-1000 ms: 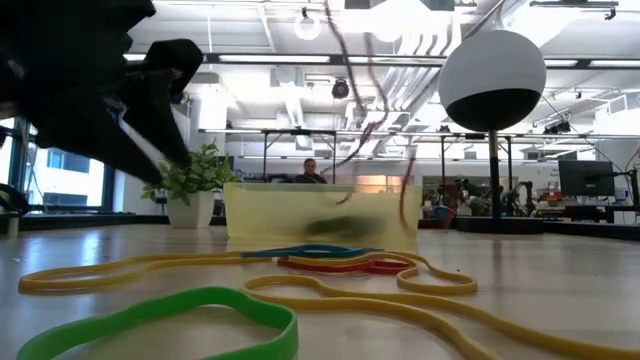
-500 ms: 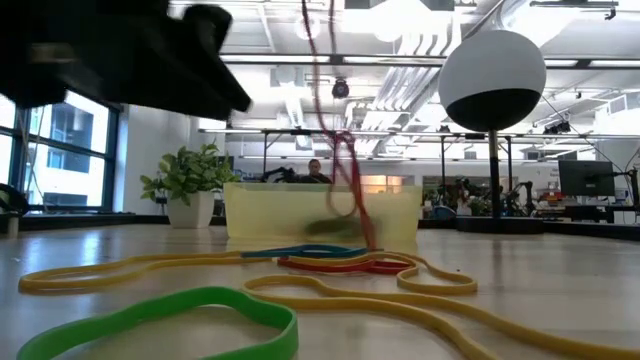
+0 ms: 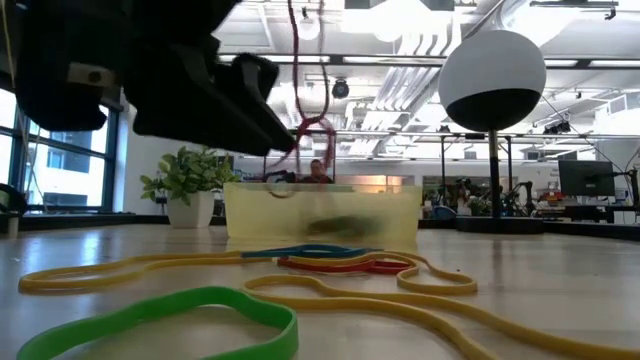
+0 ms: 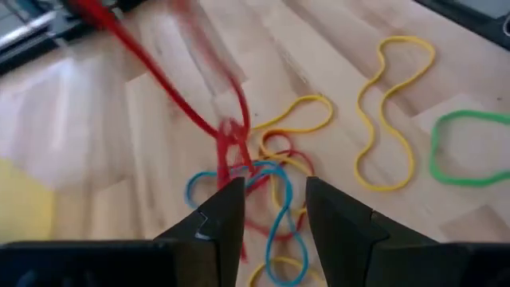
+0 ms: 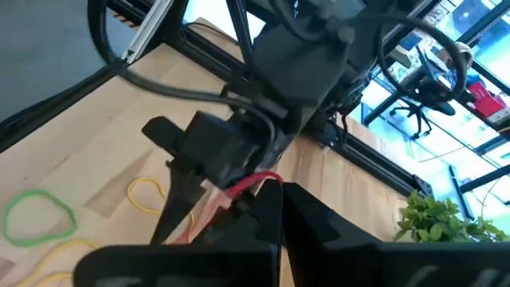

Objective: Pick and place rubber bands into bin
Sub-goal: Put the red rubber band into the yellow bin

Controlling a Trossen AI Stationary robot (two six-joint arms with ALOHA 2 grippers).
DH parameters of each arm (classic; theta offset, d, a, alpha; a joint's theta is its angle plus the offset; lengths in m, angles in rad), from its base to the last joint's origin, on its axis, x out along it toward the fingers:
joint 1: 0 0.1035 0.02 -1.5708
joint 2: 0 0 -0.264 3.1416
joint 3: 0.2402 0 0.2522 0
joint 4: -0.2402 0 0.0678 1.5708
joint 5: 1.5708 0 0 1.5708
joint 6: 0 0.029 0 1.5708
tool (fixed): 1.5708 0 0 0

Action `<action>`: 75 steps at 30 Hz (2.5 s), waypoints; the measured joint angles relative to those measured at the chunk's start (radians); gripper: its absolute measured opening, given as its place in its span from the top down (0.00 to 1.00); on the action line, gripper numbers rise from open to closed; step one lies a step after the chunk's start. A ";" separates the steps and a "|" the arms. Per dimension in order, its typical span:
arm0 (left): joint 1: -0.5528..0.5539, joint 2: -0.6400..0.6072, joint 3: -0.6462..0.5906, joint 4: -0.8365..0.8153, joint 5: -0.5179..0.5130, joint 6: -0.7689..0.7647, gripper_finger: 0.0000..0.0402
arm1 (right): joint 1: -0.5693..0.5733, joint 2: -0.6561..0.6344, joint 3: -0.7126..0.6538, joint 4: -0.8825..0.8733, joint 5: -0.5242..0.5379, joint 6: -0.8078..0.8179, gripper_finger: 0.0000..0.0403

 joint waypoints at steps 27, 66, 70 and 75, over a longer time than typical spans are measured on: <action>0.056 0.056 0.000 0.051 -0.013 -0.040 0.42 | -0.005 0.000 0.000 -0.002 -0.032 -0.007 1.00; 0.056 0.055 0.000 -0.073 -0.011 -0.021 1.00 | 0.002 -0.002 0.000 -0.210 0.043 0.133 1.00; 0.056 0.055 0.000 -0.113 -0.011 -0.033 1.00 | 0.024 -0.019 0.000 -0.270 0.075 0.178 1.00; 0.036 0.055 0.000 -0.154 -0.023 -0.054 1.00 | 0.065 -0.058 0.000 -0.378 0.118 0.273 1.00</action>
